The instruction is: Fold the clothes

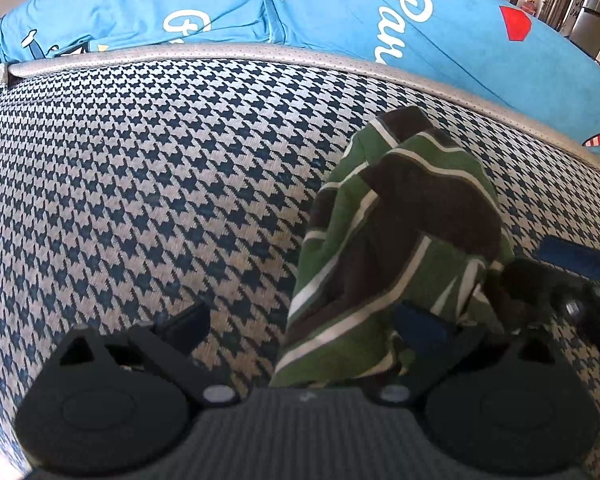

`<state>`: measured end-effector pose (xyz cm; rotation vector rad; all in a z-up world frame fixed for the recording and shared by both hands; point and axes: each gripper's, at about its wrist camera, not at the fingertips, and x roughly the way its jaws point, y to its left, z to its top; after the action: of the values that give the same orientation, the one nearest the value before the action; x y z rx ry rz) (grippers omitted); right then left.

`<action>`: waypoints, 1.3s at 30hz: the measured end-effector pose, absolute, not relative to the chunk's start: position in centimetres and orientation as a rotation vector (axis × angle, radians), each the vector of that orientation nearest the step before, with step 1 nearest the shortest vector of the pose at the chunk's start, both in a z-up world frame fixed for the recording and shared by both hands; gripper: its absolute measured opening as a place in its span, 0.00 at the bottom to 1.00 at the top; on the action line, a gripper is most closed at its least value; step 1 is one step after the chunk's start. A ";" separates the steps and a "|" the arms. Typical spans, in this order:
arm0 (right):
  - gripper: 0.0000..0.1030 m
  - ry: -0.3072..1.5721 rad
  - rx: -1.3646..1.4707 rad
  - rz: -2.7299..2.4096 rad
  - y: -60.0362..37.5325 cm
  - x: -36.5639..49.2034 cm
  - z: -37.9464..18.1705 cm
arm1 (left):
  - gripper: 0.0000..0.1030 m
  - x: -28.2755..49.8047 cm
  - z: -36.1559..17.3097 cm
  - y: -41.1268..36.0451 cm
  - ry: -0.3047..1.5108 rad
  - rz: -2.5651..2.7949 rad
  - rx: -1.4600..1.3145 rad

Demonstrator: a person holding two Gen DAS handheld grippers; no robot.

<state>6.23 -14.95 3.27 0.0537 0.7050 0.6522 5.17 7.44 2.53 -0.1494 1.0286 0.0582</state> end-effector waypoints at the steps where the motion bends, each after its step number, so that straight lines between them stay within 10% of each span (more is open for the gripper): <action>1: 0.73 0.718 0.069 0.651 -15.0 6.7 3.1 | 1.00 5.1 2.5 7.4 1.030 0.058 -0.148; 23: 0.87 0.839 0.177 0.734 -12.4 12.8 -1.1 | 1.00 3.6 0.9 6.2 1.137 -0.066 -0.110; 33: 0.36 0.865 0.184 0.761 -11.3 12.7 -1.2 | 1.00 4.1 0.8 5.5 1.128 -0.051 -0.085; 39: 0.24 0.817 0.189 0.698 -11.8 11.8 0.1 | 1.00 5.5 1.3 4.3 1.087 0.004 -0.051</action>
<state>11.79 -11.81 0.10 0.1888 0.8172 0.6985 5.52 4.28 1.35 -0.0511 1.0875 0.0039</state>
